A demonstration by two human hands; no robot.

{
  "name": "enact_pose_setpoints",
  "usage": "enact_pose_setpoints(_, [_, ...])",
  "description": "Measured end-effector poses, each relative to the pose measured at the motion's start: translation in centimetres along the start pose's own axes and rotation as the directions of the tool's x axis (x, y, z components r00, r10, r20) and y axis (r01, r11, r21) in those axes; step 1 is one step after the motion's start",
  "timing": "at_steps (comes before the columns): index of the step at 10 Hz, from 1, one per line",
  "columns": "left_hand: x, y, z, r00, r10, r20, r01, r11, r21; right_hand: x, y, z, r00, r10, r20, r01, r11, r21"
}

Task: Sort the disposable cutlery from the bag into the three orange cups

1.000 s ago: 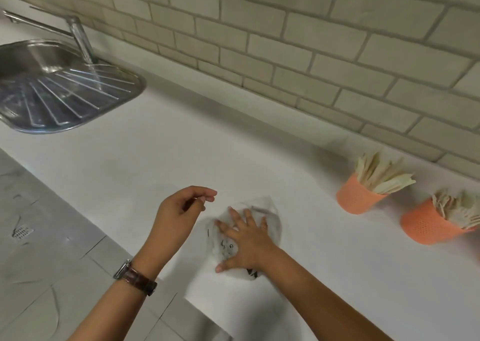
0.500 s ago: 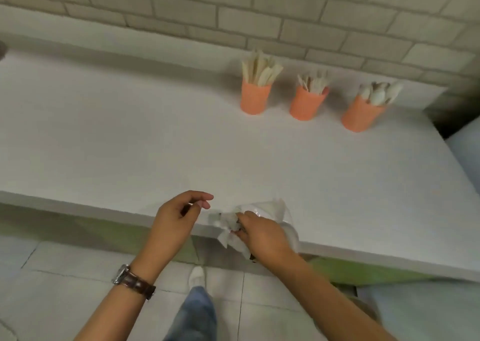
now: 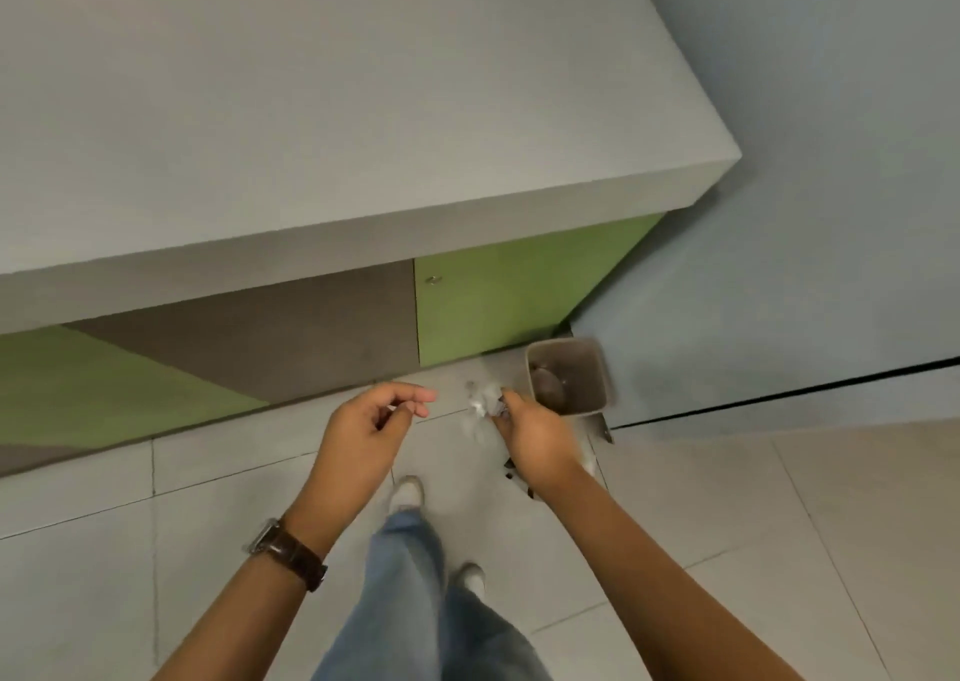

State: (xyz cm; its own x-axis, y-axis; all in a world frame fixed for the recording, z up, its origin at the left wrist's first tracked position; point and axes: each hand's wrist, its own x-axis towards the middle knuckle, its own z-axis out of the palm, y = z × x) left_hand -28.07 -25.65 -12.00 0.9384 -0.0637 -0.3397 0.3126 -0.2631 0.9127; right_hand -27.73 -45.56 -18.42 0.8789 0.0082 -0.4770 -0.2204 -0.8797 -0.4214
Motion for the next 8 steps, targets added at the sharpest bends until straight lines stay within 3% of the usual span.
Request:
enact_pose_setpoints(1, [3.5,-2.0,3.3,0.999,-0.028,0.045,0.026,0.999,0.032,4.4,5.3,2.1,0.998,0.058,-0.008,-0.058,0.998,0.016])
enact_pose_setpoints(2, [8.1,-4.8,6.1,0.995,0.007,0.101,-0.016,0.996,0.088,10.8,12.3,5.0,0.998,0.055,0.014,-0.052,0.99,-0.134])
enact_pose_setpoints(3, [13.4,-9.3,8.4,0.992,0.048,0.118,-0.063,0.99,0.126,18.0,18.7,8.0,0.997,0.065,-0.049,-0.076,0.962,-0.263])
enact_pose_setpoints(4, [18.2,-14.9,9.8,0.995,0.052,0.084,-0.063,0.989,0.132,24.0,24.3,11.2,0.977,0.138,-0.164,-0.171,0.963,-0.208])
enact_pose_setpoints(5, [21.5,-20.0,10.2,0.998,0.049,0.041,-0.055,0.984,0.169,28.4,29.2,15.0,0.949,0.269,-0.164,-0.272,0.962,0.005])
enact_pose_setpoints(6, [23.3,-22.8,10.2,0.999,0.039,0.037,-0.046,0.98,0.193,31.0,32.7,17.6,0.906,0.42,0.056,-0.407,0.899,-0.161])
enact_pose_setpoints(7, [23.5,-22.1,10.0,0.997,0.042,0.062,-0.052,0.982,0.181,31.7,31.7,17.0,0.86,0.481,0.169,-0.431,0.864,-0.262])
enact_pose_setpoints(8, [22.4,-18.1,9.3,0.995,0.023,0.098,-0.039,0.985,0.168,30.2,27.2,14.8,0.912,0.35,0.215,-0.312,0.931,-0.191])
